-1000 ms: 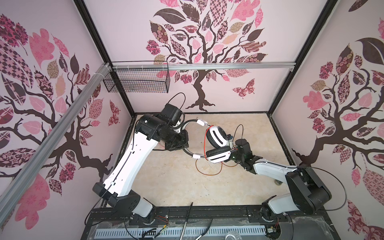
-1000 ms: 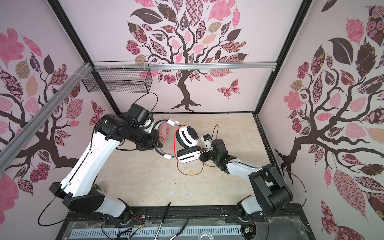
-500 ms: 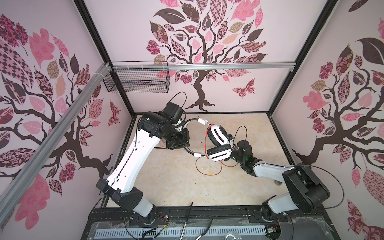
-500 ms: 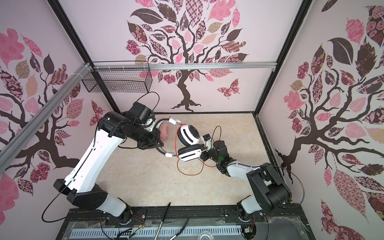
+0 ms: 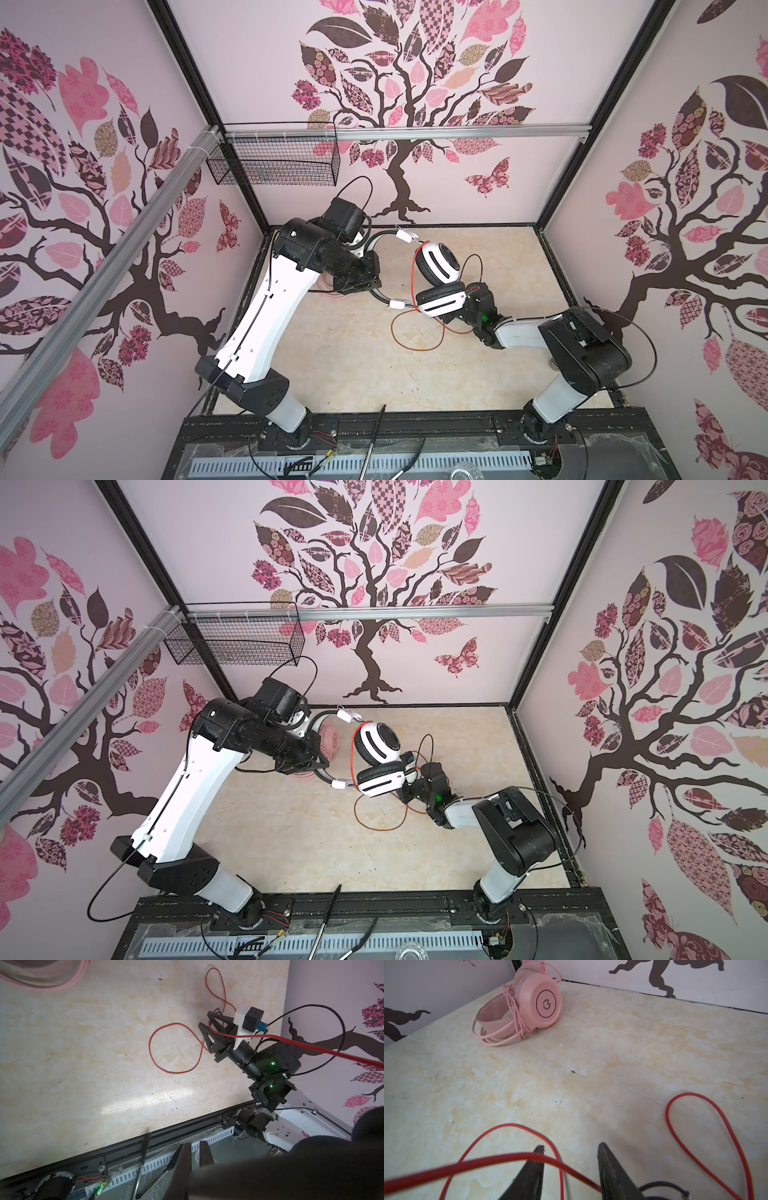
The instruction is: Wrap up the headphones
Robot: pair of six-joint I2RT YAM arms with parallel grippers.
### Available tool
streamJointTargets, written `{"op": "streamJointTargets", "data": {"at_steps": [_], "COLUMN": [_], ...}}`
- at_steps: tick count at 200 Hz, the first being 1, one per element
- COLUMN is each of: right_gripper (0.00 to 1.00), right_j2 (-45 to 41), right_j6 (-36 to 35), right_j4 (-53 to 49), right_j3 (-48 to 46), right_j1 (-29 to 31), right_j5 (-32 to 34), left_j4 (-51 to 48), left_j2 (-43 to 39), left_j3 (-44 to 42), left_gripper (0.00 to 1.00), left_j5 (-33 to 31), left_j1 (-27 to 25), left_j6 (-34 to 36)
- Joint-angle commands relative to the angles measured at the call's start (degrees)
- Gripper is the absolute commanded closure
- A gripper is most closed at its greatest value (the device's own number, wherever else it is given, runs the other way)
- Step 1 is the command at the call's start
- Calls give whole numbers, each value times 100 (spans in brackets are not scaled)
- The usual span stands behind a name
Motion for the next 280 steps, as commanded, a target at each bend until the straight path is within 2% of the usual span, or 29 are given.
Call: {"op": "streamJointTargets", "data": {"at_steps": [1, 9, 21, 42, 61, 102, 141, 181, 212, 251, 280], "right_gripper": [73, 83, 93, 100, 100, 100, 100, 100, 100, 100, 100], "right_j2": [63, 36, -33, -256, -499, -962, -1490, -2209, -2934, -3655, -3766], "right_j6": [115, 177, 239, 266, 164, -35, -189, -328, -397, -550, -605], "right_j4": [315, 291, 129, -172, -467, -1250, -2075, -3108, -3810, -4833, -5368], "right_j3": [55, 41, 47, -6, -106, -233, -188, 40, 120, 582, 1085], "right_j1": [14, 19, 27, 186, 417, 1050, 1724, 2358, 2600, 2977, 3263], "right_j5": [-205, -300, -479, -462, -323, 195, 707, 1301, 1416, 1593, 1778], "left_j4": [108, 121, 132, 280, 474, 1105, 1370, 1146, 1018, 908, 988], "left_j2": [-25, -11, 3, -30, -82, -118, 46, 149, 120, 76, -5], "left_j3": [306, 306, 310, 257, 117, -304, -396, -465, -596, -741, -1108], "left_gripper": [100, 100, 100, 100, 100, 100, 100, 100, 100, 100, 100], "left_j5": [269, 270, 262, 332, 616, 1336, 1381, 471, -207, -1262, -1525], "left_j1": [51, 66, 92, 215, 506, 1493, 1763, 1808, 2007, 2011, 2002], "left_j6": [30, 30, 8, -85, -186, -451, -598, -524, -493, -565, -650]}}
